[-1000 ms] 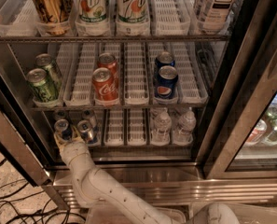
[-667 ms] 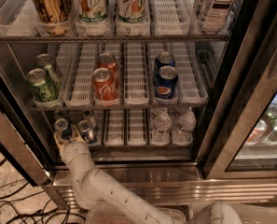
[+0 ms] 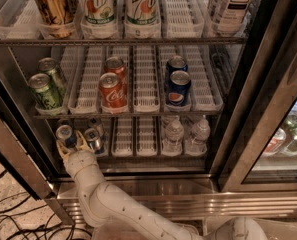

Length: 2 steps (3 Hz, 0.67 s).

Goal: Pick redbull can from bottom shelf of fridge

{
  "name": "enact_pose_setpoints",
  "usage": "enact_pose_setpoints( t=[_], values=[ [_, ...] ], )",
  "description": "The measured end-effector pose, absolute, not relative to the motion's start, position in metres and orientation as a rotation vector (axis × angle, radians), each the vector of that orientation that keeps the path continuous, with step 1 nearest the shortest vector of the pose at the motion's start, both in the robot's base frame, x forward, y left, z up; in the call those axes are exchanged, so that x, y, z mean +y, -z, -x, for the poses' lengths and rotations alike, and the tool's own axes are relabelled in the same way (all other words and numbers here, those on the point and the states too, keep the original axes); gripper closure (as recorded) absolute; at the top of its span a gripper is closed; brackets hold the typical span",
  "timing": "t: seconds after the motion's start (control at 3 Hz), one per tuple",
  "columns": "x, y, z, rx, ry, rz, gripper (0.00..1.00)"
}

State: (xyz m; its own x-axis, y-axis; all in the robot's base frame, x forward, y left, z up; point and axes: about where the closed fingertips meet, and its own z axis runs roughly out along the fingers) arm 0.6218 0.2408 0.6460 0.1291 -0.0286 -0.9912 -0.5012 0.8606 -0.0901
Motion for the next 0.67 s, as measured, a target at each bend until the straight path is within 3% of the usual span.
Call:
enact_pose_setpoints(
  t=[0.67],
  values=[
    [0.237,-0.664,-0.594,1.342,-0.432,0.566,1.0]
  ],
)
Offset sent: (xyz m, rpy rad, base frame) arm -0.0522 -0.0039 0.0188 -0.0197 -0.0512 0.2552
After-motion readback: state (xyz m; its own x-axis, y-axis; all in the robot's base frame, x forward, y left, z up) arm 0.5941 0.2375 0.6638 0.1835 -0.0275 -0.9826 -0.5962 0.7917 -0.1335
